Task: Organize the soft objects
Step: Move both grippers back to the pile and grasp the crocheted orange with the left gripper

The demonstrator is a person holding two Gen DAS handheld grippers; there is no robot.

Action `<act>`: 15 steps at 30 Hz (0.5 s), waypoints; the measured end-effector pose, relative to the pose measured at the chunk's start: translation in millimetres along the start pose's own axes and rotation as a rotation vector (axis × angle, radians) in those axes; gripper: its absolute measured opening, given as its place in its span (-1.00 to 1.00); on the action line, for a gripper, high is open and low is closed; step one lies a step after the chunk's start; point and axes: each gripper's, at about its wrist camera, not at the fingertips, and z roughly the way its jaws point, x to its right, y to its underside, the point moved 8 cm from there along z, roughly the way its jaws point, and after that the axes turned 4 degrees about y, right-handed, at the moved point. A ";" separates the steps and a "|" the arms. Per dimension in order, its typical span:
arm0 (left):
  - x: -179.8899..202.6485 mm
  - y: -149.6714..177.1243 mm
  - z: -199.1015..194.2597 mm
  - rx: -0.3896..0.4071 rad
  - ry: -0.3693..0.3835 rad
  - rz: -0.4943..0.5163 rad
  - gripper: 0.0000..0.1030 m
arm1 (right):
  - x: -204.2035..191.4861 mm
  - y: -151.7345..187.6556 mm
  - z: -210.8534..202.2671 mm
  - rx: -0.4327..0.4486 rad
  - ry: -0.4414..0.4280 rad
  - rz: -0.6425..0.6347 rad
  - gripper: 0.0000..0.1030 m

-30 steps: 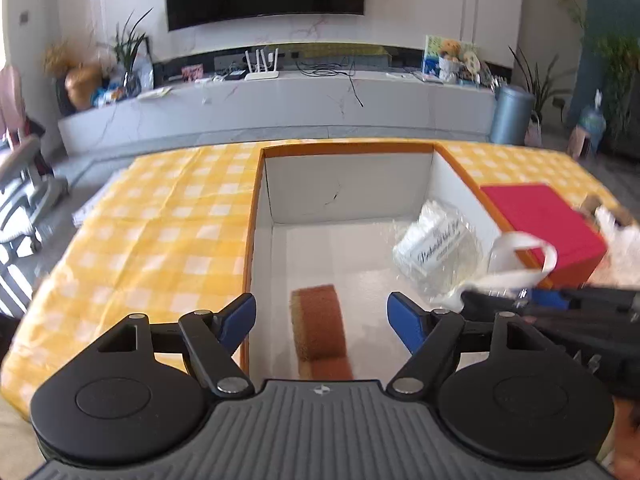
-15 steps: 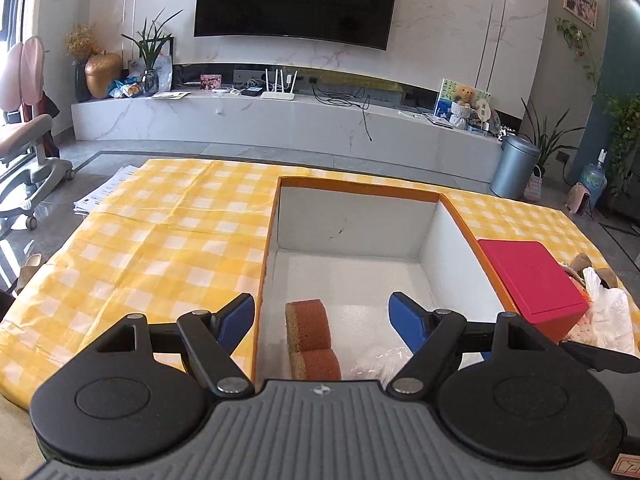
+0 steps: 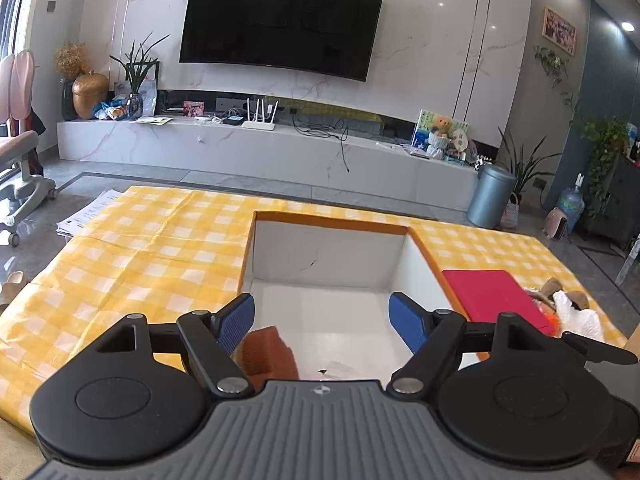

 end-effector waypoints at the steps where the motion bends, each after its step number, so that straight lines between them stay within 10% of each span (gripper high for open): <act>1: 2.1 -0.6 -1.3 0.008 0.003 0.000 0.74 | 3.1 -1.5 -2.5 0.004 0.006 0.001 0.94; 15: 77.4 -13.9 -18.6 0.049 0.076 0.079 0.74 | 123.2 -32.4 -84.4 0.042 0.308 0.016 0.95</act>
